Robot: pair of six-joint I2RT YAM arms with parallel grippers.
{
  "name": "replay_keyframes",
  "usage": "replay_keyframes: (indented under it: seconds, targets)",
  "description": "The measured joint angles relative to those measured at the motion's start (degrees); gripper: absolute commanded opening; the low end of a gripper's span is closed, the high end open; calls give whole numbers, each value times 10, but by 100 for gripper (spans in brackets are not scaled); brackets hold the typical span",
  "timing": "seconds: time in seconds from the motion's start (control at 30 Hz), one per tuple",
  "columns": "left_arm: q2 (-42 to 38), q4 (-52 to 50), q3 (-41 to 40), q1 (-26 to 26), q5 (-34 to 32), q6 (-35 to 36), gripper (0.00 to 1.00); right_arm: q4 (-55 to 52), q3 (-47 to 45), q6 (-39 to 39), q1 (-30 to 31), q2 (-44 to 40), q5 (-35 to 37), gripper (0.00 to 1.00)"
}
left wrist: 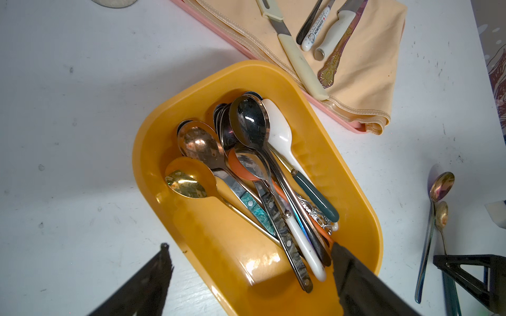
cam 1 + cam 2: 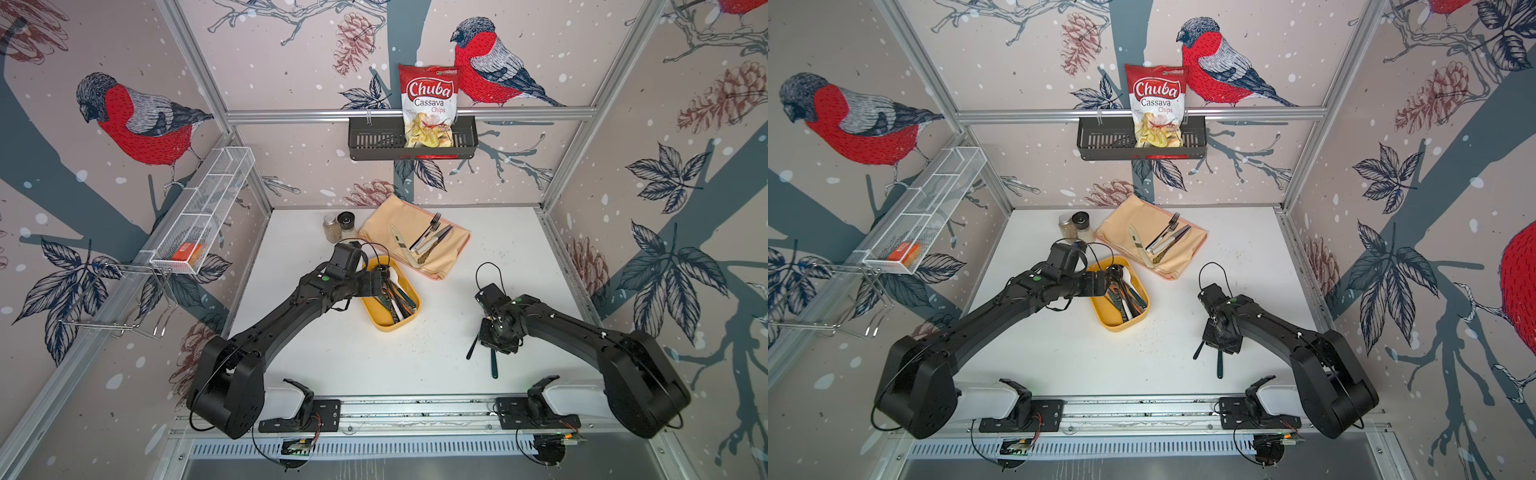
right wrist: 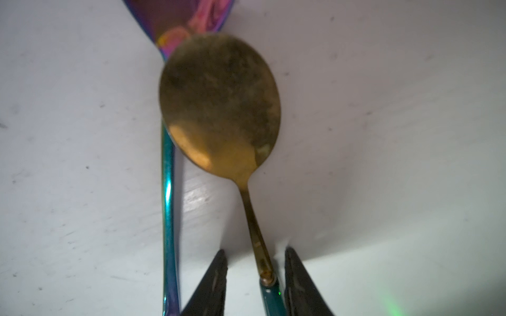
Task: Put the spoon into the storage box
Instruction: Pick up the spoon from the center of the board.
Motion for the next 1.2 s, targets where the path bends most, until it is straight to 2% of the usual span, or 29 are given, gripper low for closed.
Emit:
replay_keyframes:
  seconds: [0.57,0.87,1.2]
  targets:
    - [6,-3,6,-2,-3,0,93,15,-16,2,7,-11,5,7]
    - [5,-4,12,-2,-19,5,93,2,2,2,9,-10,5,4]
    - [2,-3,11,10,-21,2,94,-47,69,-14,10,-13,7,3]
